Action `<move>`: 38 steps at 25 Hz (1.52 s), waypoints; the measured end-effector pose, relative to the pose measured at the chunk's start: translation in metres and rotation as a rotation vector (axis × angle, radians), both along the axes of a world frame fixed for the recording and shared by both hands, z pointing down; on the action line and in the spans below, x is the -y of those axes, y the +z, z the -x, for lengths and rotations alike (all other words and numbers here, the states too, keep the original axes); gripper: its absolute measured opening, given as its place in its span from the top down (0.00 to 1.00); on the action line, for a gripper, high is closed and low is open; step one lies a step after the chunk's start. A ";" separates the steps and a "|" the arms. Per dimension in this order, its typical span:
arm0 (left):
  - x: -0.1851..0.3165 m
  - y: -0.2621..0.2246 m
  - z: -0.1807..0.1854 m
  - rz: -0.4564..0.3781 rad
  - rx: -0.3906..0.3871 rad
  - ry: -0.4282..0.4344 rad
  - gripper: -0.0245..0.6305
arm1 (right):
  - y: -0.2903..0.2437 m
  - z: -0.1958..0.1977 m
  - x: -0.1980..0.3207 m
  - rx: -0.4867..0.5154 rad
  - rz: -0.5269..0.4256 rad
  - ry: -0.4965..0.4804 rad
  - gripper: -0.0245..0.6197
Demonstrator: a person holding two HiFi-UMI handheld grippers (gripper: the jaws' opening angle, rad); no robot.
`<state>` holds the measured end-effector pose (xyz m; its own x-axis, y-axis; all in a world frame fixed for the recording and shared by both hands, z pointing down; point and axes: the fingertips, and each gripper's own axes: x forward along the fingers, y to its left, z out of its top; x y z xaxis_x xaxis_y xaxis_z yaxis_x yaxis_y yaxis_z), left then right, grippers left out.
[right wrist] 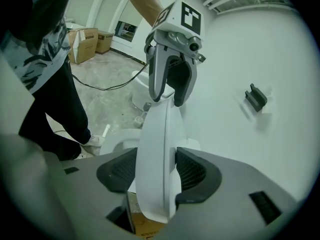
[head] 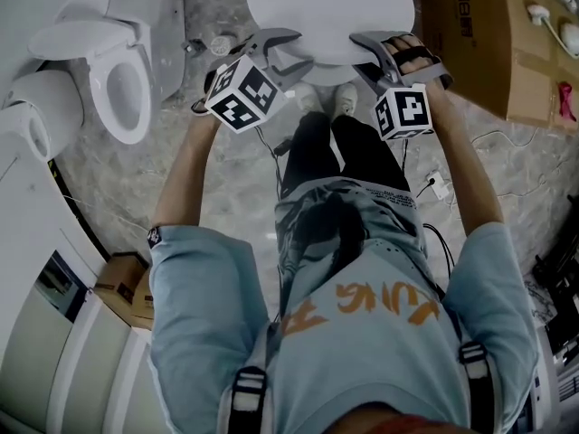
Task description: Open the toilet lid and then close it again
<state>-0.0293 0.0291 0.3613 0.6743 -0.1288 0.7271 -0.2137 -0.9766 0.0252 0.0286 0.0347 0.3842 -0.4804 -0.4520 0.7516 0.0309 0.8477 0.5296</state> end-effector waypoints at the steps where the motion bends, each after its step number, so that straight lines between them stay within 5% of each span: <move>1: -0.003 0.005 0.001 0.016 0.000 -0.002 0.63 | 0.005 0.000 -0.004 -0.004 0.005 -0.002 0.58; 7: -0.018 0.035 0.004 0.085 0.007 -0.019 0.65 | 0.033 0.002 -0.026 -0.002 0.059 0.008 0.57; 16: -0.041 0.090 0.011 0.153 0.068 -0.001 0.68 | 0.065 0.000 -0.051 0.204 0.306 0.168 0.70; 25: -0.062 0.148 0.013 0.218 0.081 -0.023 0.68 | 0.123 0.001 -0.068 0.241 0.432 0.220 0.72; 33: -0.074 0.202 0.014 0.300 0.062 -0.128 0.70 | 0.176 0.002 -0.084 0.297 0.569 0.271 0.71; 38: -0.071 0.236 0.019 0.322 0.056 -0.259 0.84 | 0.207 0.003 -0.090 0.363 0.665 0.360 0.71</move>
<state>-0.0481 0.0996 0.5977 0.6077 -0.0492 0.7926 -0.4614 -0.8342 0.3020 0.0252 0.1249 0.5914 -0.6552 -0.1415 0.7421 -0.3777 0.9121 -0.1595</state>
